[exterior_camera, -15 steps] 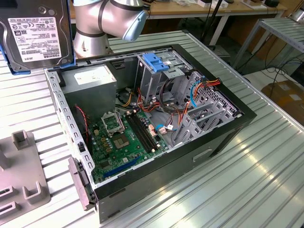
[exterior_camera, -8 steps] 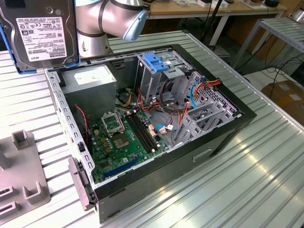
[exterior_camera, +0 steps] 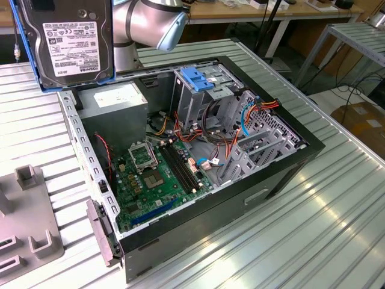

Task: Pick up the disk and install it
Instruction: 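Pick up the disk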

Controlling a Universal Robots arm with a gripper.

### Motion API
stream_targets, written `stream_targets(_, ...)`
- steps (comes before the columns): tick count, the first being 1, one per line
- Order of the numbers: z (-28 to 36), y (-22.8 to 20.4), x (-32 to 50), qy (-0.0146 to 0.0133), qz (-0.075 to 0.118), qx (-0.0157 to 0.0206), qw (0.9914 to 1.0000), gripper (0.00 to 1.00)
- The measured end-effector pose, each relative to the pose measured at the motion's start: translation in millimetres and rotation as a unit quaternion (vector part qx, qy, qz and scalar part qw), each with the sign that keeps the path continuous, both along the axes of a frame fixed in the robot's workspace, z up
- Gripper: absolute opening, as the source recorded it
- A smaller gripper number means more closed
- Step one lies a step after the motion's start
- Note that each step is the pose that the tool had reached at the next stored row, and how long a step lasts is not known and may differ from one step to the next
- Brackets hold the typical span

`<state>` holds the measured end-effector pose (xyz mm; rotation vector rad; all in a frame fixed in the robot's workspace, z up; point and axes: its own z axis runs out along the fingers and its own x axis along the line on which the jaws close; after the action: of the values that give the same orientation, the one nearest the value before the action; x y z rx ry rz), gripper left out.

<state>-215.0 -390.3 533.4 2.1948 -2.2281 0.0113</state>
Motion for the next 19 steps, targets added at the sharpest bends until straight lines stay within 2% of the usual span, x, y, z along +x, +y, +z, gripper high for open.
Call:
stream_targets(18, -3.2, -0.8, 33.8, 0.0000, 0.000, -0.0108, 0.99994, 0.37)
stream_targets(19, -3.7, -0.8, 39.3, 0.0000, 0.000, -0.0117, 0.99993, 0.37)
